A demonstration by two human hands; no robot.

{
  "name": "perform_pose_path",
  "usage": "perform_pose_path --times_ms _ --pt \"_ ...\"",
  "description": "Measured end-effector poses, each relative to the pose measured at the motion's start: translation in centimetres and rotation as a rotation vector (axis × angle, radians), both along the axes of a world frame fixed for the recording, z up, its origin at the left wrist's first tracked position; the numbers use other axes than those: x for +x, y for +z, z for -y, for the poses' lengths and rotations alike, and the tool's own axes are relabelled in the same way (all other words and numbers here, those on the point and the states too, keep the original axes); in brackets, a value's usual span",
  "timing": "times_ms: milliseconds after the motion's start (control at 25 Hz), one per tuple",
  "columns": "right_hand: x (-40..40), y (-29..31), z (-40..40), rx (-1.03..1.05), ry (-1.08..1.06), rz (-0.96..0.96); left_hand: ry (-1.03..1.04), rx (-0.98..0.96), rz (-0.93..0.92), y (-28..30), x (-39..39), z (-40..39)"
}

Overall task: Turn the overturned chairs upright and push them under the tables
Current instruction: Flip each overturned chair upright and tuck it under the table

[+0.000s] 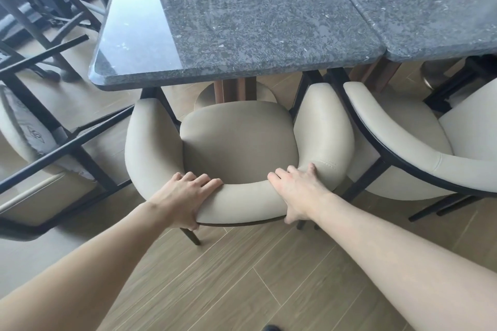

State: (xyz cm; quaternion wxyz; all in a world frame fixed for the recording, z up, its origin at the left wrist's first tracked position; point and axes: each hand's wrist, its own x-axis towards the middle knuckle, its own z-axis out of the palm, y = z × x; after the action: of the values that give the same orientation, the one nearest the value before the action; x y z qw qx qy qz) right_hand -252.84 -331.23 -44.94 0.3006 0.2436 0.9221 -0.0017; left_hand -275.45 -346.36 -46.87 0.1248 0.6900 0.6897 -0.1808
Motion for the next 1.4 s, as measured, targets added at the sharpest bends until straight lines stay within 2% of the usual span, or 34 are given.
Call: perform_pose_path --times_ms 160,320,440,600,800,960,1080,1240,1400 --pt "0.3 0.5 1.1 -0.066 -0.111 -0.015 0.072 -0.020 0.056 0.8 1.2 0.3" --pt "-0.7 4.4 0.5 -0.250 -0.170 -0.077 0.401 0.100 0.535 3.2 2.0 0.6" --pt "-1.2 8.9 0.3 -0.420 -0.311 -0.295 0.580 0.292 0.740 6.4 2.4 2.0" --pt "-1.5 14.7 3.5 -0.569 -0.438 -0.716 0.735 0.426 0.888 13.2 3.8 4.3" --pt "-0.9 20.5 7.8 -0.696 -0.422 -0.968 0.806 0.622 1.017 21.1 5.3 7.9" --pt "-1.0 24.7 11.1 -0.947 -0.533 -1.170 0.852 0.785 1.062 25.6 6.8 10.9" --pt "-2.1 27.1 13.6 -1.050 -0.561 -1.278 0.886 0.962 1.079 28.4 7.2 13.0" --pt "-3.1 29.4 16.5 -1.151 -0.527 -1.318 0.960 1.166 1.119 30.7 8.0 16.1" --pt "-4.0 30.8 19.2 -1.242 -0.467 -1.270 1.046 1.326 1.132 32.1 7.7 20.3"
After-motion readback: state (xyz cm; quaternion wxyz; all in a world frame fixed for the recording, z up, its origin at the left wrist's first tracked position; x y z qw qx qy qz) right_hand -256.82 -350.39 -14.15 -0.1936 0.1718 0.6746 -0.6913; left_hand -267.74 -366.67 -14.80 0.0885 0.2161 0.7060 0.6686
